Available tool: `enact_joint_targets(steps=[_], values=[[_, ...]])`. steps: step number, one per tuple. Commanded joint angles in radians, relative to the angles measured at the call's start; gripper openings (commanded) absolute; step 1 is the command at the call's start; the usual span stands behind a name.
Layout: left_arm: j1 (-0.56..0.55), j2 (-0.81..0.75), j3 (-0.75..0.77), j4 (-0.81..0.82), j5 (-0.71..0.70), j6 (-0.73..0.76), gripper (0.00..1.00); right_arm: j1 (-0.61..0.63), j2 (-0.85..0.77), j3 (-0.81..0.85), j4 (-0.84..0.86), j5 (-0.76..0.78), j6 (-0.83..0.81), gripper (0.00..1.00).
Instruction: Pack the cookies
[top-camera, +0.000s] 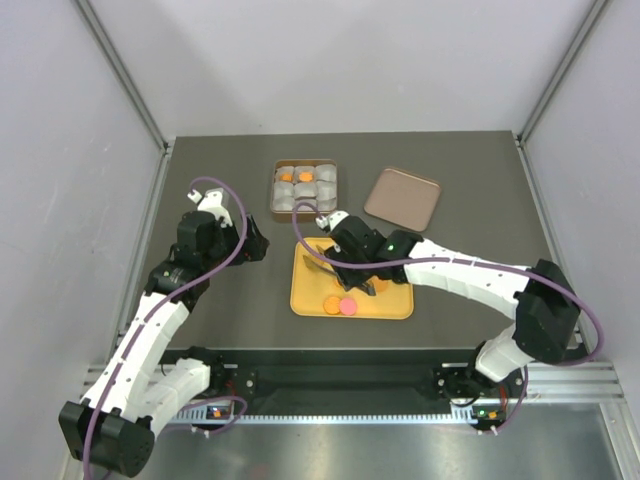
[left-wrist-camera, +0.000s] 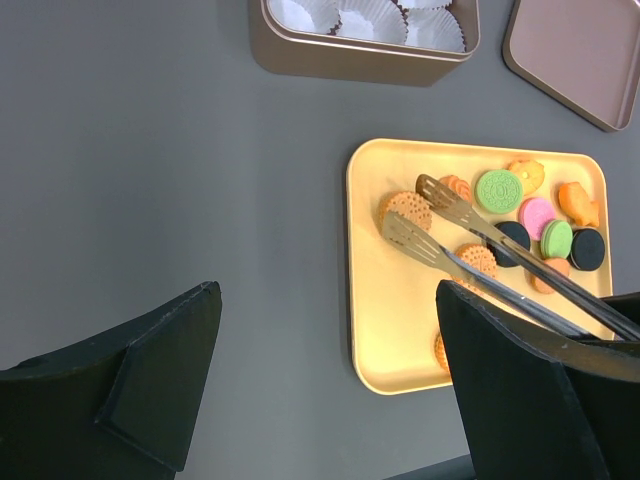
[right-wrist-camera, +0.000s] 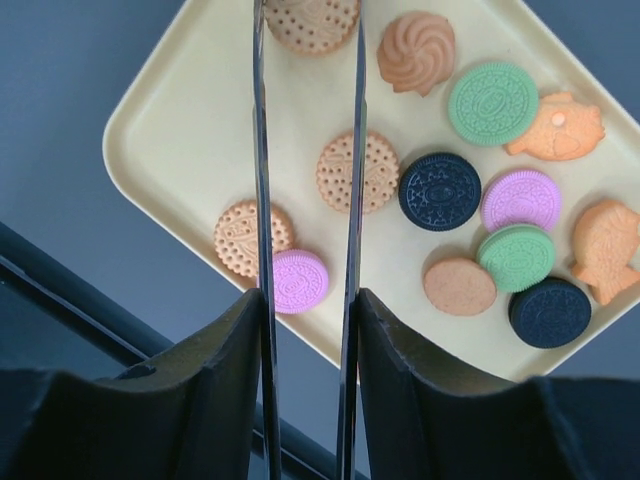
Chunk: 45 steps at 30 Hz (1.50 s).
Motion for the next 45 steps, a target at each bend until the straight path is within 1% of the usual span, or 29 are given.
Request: enact_joint_targets(steps=[1,6,9,12,15,18,24,25,26,29,32,45], values=[[0.004,-0.011,0.001,0.027,0.004,0.005,0.93,0.007,-0.042,0.097,-0.008,0.008,-0.024,0.36],[0.004,-0.014,0.001,0.027,0.003,0.005,0.93,-0.013,-0.062,0.152,-0.039,0.019,-0.045,0.36],[0.004,-0.016,0.001,0.027,0.006,0.005,0.93,-0.045,-0.056,0.189,-0.046,0.020,-0.060,0.36],[0.006,-0.017,0.001,0.029,0.003,0.005,0.93,-0.103,-0.044,0.236,-0.036,0.004,-0.074,0.36],[0.004,-0.016,0.001,0.028,0.001,0.005,0.93,-0.166,-0.021,0.279,0.018,0.001,-0.091,0.36],[0.006,-0.016,0.001,0.029,0.003,0.005,0.93,-0.249,0.042,0.356,0.066,-0.007,-0.102,0.36],[0.006,-0.014,0.001,0.027,0.004,0.007,0.93,-0.329,0.224,0.451,0.170,0.005,-0.119,0.36],[0.006,-0.014,0.001,0.027,0.004,0.005,0.93,-0.344,0.249,0.488,0.176,0.001,-0.119,0.36],[0.006,-0.012,0.001,0.027,0.003,0.005,0.93,-0.349,0.301,0.509,0.178,0.002,-0.120,0.36],[0.006,-0.011,0.001,0.029,0.000,0.005,0.93,-0.363,0.387,0.581,0.178,-0.004,-0.129,0.35],[0.006,-0.006,0.001,0.027,0.001,0.005,0.93,-0.370,0.445,0.628,0.179,-0.001,-0.133,0.35],[0.007,0.004,0.002,0.032,0.006,0.007,0.93,-0.374,0.511,0.663,0.178,0.051,-0.126,0.36]])
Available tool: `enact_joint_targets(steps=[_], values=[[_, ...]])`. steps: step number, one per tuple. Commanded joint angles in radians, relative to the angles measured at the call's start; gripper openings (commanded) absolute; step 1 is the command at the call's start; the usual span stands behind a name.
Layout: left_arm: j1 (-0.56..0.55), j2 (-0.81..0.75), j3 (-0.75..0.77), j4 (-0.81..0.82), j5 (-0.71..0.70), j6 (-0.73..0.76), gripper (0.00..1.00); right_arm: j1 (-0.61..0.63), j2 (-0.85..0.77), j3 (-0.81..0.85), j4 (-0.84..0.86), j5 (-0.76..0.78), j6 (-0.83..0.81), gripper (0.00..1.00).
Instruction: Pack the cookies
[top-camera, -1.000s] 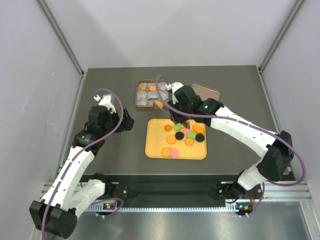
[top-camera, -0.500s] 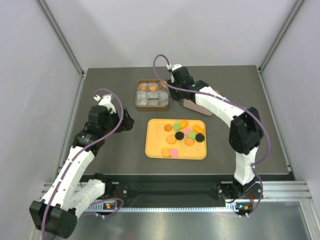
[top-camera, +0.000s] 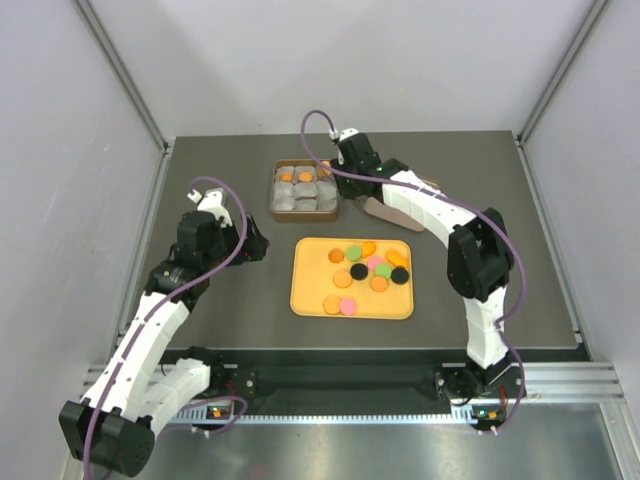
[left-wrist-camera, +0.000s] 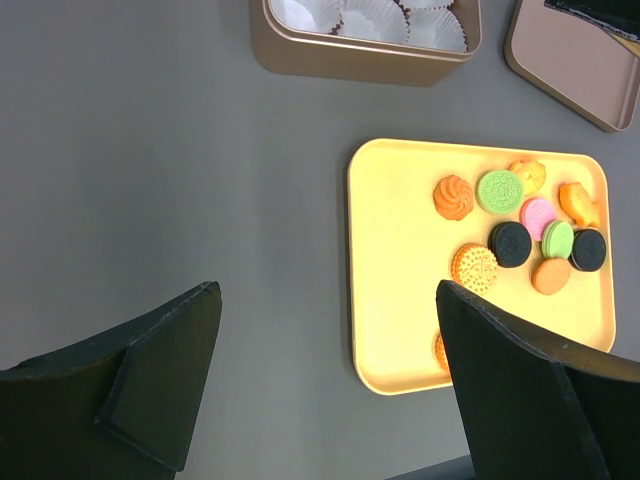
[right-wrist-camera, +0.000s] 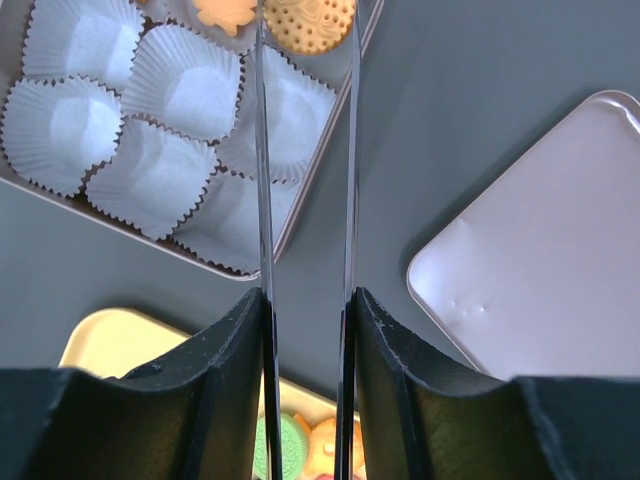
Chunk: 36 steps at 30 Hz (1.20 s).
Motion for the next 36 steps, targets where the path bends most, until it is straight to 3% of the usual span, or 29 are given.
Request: enact_joint_targets(steps=[1,36], values=[[0.006,0.004,0.002,0.032,0.007,0.007,0.93,-0.010,0.016,0.067,0.062,0.033,-0.007,0.36],[0.007,0.010,0.001,0.034,0.018,0.007,0.93,0.007,0.073,0.145,0.019,0.125,-0.030,0.45]])
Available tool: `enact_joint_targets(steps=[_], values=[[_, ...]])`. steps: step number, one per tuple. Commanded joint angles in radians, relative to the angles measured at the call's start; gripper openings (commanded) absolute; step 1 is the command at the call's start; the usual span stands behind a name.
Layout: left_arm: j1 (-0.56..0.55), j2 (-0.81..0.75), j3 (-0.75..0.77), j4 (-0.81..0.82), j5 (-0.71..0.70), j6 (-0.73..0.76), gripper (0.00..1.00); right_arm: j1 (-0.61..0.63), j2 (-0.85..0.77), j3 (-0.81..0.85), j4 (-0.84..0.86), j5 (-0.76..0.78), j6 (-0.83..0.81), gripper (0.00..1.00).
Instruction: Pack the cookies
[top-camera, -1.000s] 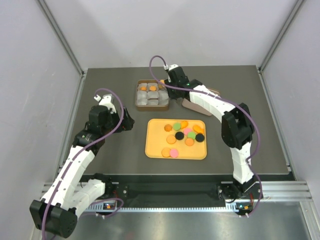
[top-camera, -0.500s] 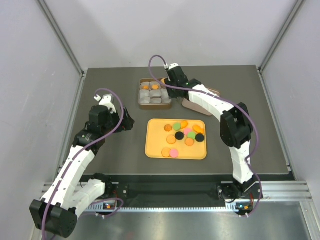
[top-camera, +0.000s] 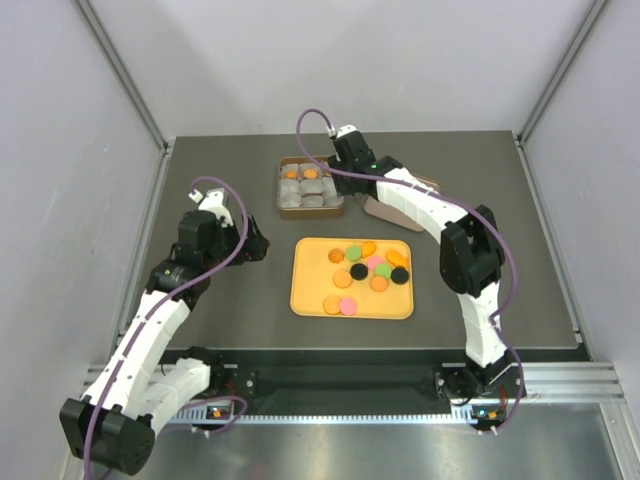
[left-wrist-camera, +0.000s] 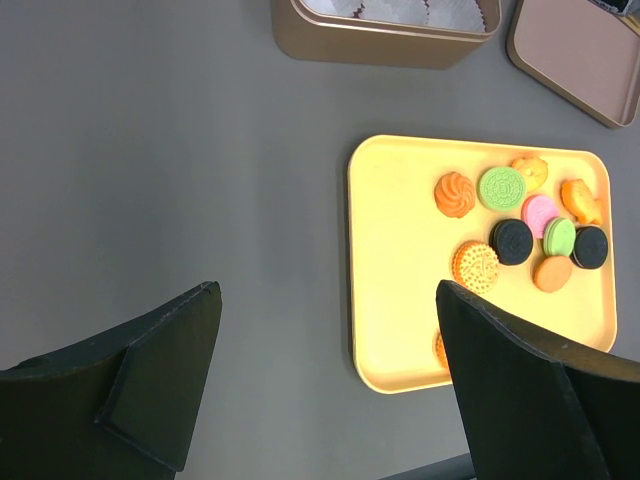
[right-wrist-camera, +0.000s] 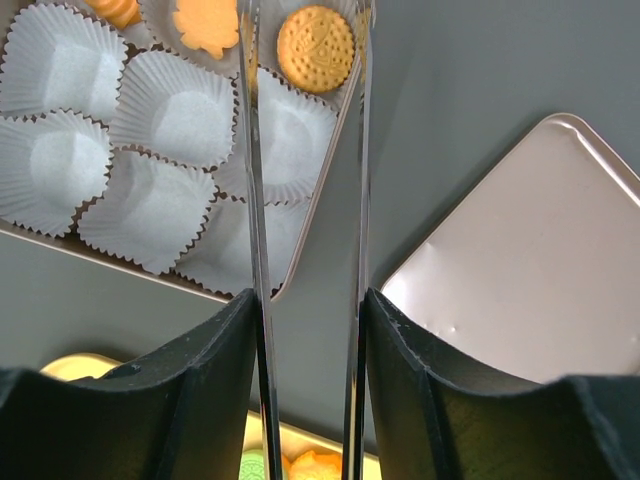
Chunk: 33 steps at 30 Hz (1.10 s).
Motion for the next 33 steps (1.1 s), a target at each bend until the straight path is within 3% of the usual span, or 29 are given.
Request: enact_joint_targets(steps=[1,8,15,24,29,33], values=[[0.007,-0.003,0.001,0.032,0.014,0.007,0.93,0.004,0.004,0.067,0.026,0.037,-0.011,0.45],[0.007,-0.004,0.002,0.033,0.019,0.007,0.93,0.010,-0.014,0.078,0.009,0.023,-0.006,0.45],[0.010,-0.009,0.001,0.030,0.014,0.007,0.93,0.053,-0.203,0.035,-0.057,-0.023,0.015,0.44],[0.010,-0.020,0.001,0.032,0.014,0.005,0.93,0.214,-0.683,-0.529,-0.040,-0.023,0.125,0.44],[0.011,-0.021,-0.001,0.035,0.016,0.004,0.93,0.297,-0.850,-0.683,-0.097,0.000,0.193,0.44],[0.011,-0.018,-0.001,0.035,0.019,0.004,0.93,0.338,-0.889,-0.779,-0.119,0.005,0.219,0.45]])
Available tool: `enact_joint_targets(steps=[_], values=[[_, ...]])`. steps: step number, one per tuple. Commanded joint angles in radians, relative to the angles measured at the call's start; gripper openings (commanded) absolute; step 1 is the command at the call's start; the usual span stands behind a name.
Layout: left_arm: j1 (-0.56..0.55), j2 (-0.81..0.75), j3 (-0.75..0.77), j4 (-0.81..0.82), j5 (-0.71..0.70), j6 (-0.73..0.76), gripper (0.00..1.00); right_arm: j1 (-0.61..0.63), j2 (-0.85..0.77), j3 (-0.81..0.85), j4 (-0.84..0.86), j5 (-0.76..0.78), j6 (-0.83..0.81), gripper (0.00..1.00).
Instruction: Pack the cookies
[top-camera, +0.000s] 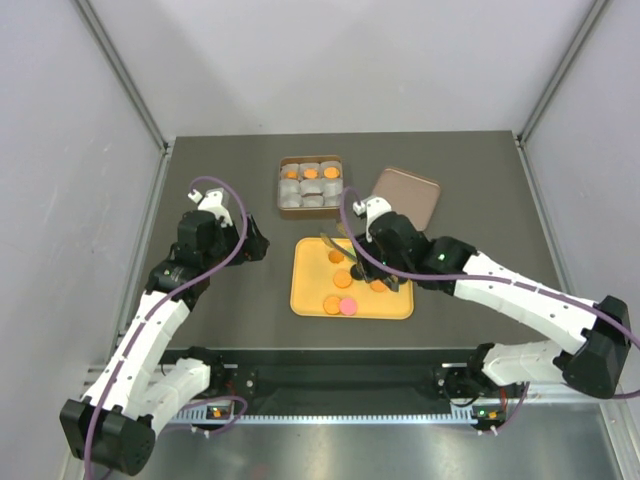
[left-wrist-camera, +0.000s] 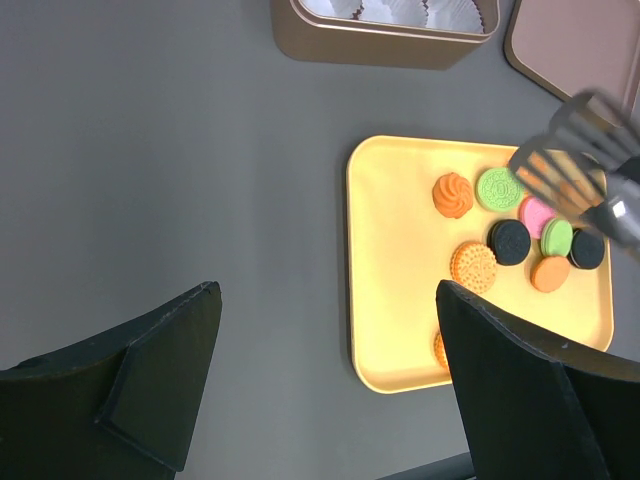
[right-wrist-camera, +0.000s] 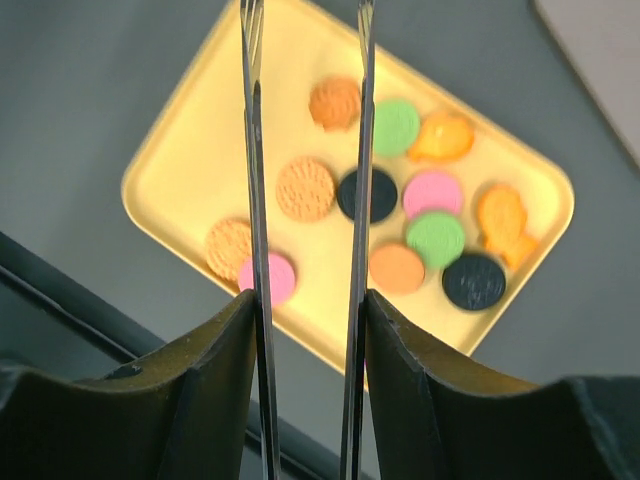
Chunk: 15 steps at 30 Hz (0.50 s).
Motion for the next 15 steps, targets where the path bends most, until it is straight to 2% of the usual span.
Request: enact_joint_targets(steps=[1,15], values=[[0.006,-0.014,-0.001,0.035,0.009,0.005,0.93,0.029,-0.027,-0.060,-0.018,0.025,0.051,0.45],[0.006,-0.009,-0.002,0.032,0.000,0.004,0.93,0.044,0.082,-0.091,0.054,0.016,0.037,0.45]])
